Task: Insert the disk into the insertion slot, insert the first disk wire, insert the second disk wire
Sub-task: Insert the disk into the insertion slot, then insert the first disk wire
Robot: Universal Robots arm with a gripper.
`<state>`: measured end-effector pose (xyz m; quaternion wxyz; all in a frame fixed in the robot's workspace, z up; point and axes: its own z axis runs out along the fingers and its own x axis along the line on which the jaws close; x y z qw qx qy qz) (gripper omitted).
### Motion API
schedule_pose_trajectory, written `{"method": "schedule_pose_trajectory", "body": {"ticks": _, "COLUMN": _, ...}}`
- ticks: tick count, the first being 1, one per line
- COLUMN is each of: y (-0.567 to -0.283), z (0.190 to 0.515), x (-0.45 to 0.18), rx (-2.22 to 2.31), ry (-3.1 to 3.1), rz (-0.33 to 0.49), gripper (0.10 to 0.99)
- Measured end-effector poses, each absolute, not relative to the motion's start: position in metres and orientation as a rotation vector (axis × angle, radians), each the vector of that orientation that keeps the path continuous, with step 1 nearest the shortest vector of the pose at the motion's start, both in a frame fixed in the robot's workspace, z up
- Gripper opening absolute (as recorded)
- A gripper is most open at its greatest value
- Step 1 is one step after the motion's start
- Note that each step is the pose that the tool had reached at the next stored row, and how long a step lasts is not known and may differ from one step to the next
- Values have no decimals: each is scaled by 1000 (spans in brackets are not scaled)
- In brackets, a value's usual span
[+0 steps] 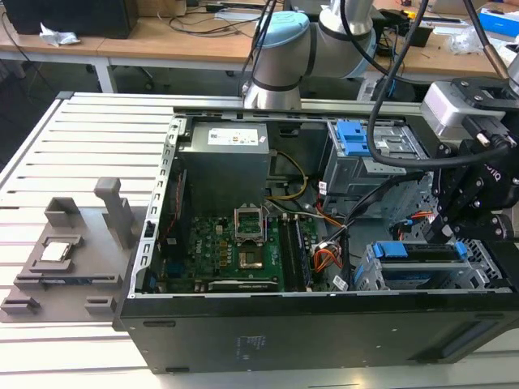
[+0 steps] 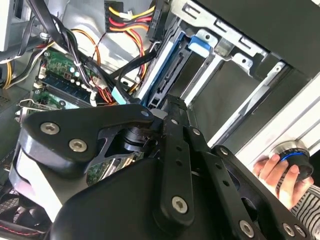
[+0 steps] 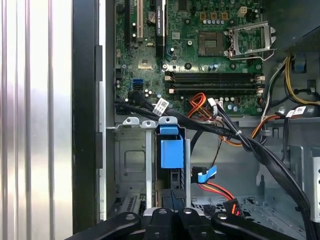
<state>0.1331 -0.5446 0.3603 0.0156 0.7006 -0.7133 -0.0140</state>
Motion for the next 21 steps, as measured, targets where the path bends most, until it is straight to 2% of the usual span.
{"method": "schedule_pose_trajectory", "body": {"ticks": 16, "y": -545, "z": 360, "x": 133, "rx": 2179, "ry": -2219, "rz": -44, "gripper": 114}}
{"method": "schedule_pose_trajectory", "body": {"ticks": 17, "y": -545, "z": 360, "x": 133, "rx": 2179, "ry": -2219, "rz": -44, "gripper": 235}}
{"method": "schedule_pose_trajectory", "body": {"ticks": 18, "y": -545, "z": 360, "x": 133, "rx": 2179, "ry": -2219, "rz": -43, "gripper": 294}}
{"method": "schedule_pose_trajectory", "body": {"ticks": 19, "y": -545, "z": 360, "x": 133, "rx": 2179, "ry": -2219, "rz": -44, "gripper": 294}}
{"method": "schedule_pose_trajectory", "body": {"ticks": 21, "y": -545, "z": 360, "x": 133, "rx": 2179, "ry": -2219, "rz": -44, "gripper": 420}}
